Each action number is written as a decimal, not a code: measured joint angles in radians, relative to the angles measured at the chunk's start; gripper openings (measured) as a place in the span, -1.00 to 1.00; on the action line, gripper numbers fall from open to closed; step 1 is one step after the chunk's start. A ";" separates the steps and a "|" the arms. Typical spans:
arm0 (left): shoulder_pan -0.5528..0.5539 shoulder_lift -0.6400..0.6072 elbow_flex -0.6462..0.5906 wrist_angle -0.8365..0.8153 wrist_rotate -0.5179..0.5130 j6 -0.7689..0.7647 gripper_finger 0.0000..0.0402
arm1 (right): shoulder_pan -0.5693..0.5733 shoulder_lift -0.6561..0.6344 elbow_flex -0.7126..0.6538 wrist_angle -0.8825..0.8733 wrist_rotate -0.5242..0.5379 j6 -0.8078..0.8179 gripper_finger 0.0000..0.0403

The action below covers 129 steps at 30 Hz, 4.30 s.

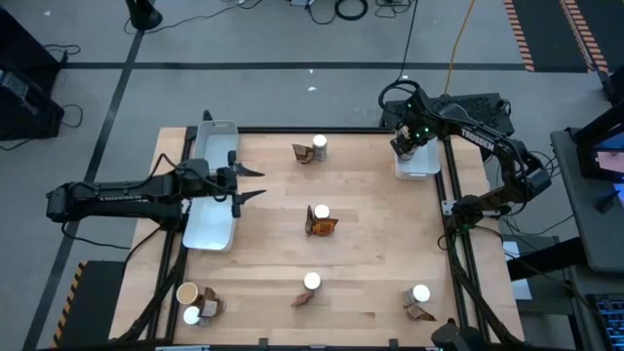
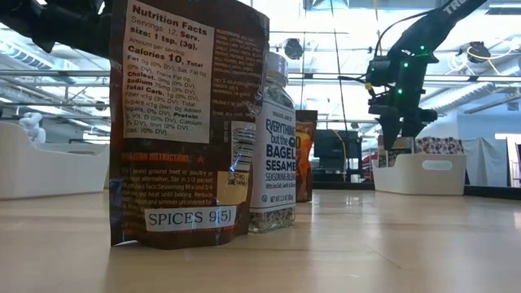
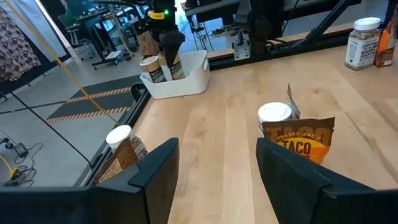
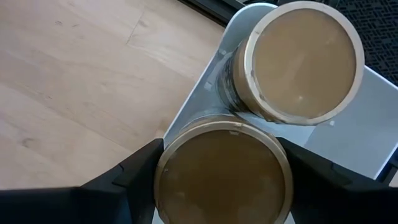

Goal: Sort spices by type
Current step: Put the right gold seasoning bottle into the right white bin, then put the gold seasoning bottle into the right white bin

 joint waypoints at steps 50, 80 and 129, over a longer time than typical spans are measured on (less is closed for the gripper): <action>-0.030 0.000 0.000 0.019 0.085 -0.154 0.09 | 0.322 0.000 0.294 -0.117 -0.004 0.051 0.56; -0.679 0.071 0.325 -0.846 -0.183 -0.797 0.09 | 1.175 0.209 0.294 0.583 0.082 0.017 0.56; -1.218 0.610 0.634 -1.270 0.194 -1.357 0.09 | 1.293 0.408 0.294 0.982 0.077 -0.078 0.56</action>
